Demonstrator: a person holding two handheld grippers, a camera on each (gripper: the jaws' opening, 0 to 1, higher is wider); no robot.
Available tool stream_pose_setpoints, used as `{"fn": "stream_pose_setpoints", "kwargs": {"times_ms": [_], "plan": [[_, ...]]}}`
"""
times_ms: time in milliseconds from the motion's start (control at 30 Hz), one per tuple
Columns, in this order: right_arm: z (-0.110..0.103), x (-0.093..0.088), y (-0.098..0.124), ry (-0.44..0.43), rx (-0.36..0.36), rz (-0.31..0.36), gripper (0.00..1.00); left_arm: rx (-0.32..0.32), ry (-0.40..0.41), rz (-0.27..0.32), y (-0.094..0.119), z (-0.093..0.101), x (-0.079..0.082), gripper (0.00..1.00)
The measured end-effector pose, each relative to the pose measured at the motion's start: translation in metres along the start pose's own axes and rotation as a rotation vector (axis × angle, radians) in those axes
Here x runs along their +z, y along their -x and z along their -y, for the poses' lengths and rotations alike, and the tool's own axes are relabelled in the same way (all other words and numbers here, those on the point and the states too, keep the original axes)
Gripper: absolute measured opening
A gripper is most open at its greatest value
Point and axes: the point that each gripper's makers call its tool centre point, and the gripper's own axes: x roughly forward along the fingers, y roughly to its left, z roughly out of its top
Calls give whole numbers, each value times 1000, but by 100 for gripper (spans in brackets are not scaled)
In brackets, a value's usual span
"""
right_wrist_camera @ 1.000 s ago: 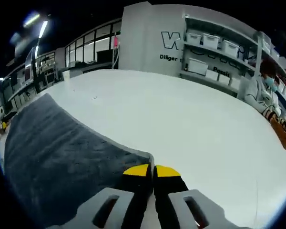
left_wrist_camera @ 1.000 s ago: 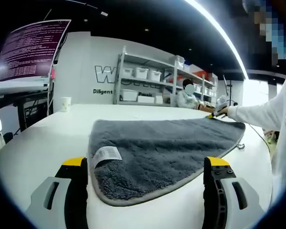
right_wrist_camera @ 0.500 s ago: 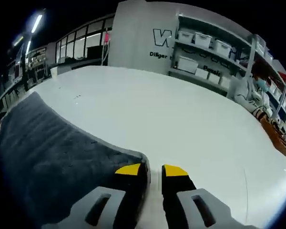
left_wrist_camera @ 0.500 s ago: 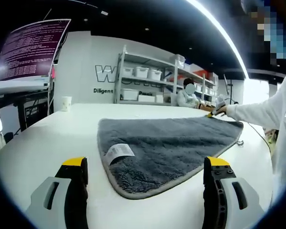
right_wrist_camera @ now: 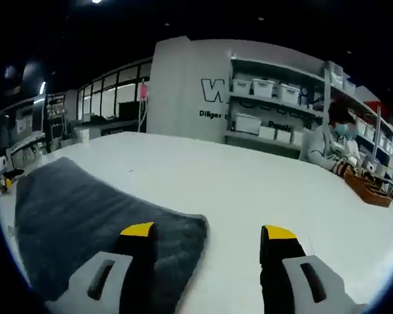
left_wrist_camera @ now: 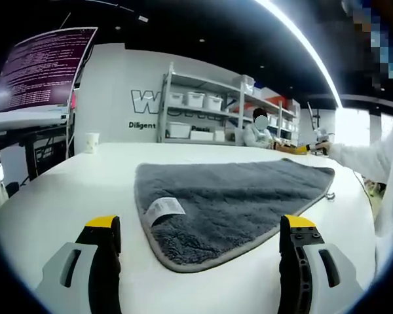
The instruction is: Open the folded towel by lifting each exposed corner and separating the folded layers until the towel lies flat within the target outline without major curled edges
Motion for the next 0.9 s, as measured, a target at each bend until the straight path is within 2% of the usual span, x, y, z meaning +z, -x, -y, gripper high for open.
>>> {"fn": "stream_pose_setpoints", "kwargs": {"times_ms": [67, 133, 267, 367, 500, 633, 767, 900], "plan": [[-24, -7, 31, 29, 20, 12, 68, -1, 0, 1, 0, -1, 0, 99], [-43, -15, 52, 67, 38, -12, 71, 0, 0, 1, 0, 0, 0, 99], [-65, -33, 85, 96, 44, -46, 74, 1, 2, 0, 0, 0, -1, 99], [-76, -45, 110, 69, 25, -50, 81, 5, 0, 1, 0, 0, 0, 98], [-87, -54, 137, -17, 13, 2, 88, 13, 6, 5, 1, -2, 0, 97], [-99, -65, 157, -80, -18, 85, 88, 18, 7, -5, 1, -3, -2, 95], [-117, -80, 171, -80, -37, 84, 89, 26, 4, -20, 0, -4, -5, 92], [-129, -90, 187, -101, -58, 116, 88, 59, -5, -46, 1, -9, -9, 88]]}}
